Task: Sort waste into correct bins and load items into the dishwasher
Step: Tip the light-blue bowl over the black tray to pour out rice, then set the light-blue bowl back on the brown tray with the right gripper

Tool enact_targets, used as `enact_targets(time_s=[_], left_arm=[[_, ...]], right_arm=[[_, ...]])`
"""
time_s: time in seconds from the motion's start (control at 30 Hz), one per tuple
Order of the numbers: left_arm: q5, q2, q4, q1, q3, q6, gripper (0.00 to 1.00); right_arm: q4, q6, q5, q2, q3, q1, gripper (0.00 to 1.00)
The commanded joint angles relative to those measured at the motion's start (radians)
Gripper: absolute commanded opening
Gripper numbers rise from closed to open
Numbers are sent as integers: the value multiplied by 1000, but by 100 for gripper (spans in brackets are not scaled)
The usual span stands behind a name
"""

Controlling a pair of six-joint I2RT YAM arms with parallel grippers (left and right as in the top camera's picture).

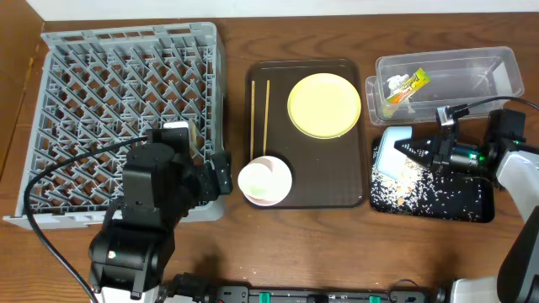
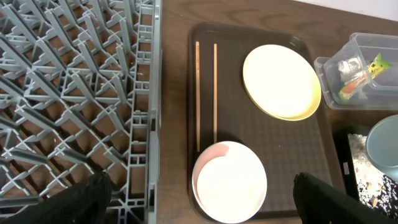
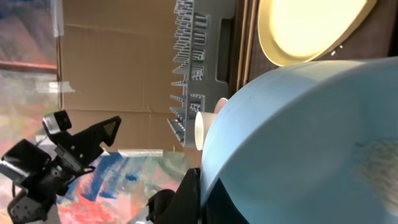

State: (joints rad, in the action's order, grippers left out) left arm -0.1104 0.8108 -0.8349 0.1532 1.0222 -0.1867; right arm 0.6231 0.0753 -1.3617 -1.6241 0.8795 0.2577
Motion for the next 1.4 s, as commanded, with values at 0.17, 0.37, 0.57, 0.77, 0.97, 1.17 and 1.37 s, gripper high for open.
enact_targets(time_s=[0.17, 0.37, 0.57, 0.77, 0.97, 1.17, 1.37], left_arm=[[-13, -1, -2, -3, 22, -2, 94], [-13, -1, -2, -3, 22, -2, 94], [-13, -1, -2, -3, 22, -2, 94], [-13, -1, -2, -3, 22, -2, 94], [-13, -1, -2, -3, 22, -2, 94], [-13, -1, -2, -3, 22, -2, 94], [-13, -1, -2, -3, 22, -2, 94]], right_arm=[[9, 65, 41, 6, -3, 14, 1], [85, -19, -38, 6, 0, -4, 1], [106, 0, 145, 16, 0, -28, 1], [197, -77, 293, 69, 32, -105, 1], [283, -99, 604, 195, 168, -355, 1], [150, 39, 1054, 201, 181, -706, 1], [13, 103, 1309, 71, 171, -894, 1]])
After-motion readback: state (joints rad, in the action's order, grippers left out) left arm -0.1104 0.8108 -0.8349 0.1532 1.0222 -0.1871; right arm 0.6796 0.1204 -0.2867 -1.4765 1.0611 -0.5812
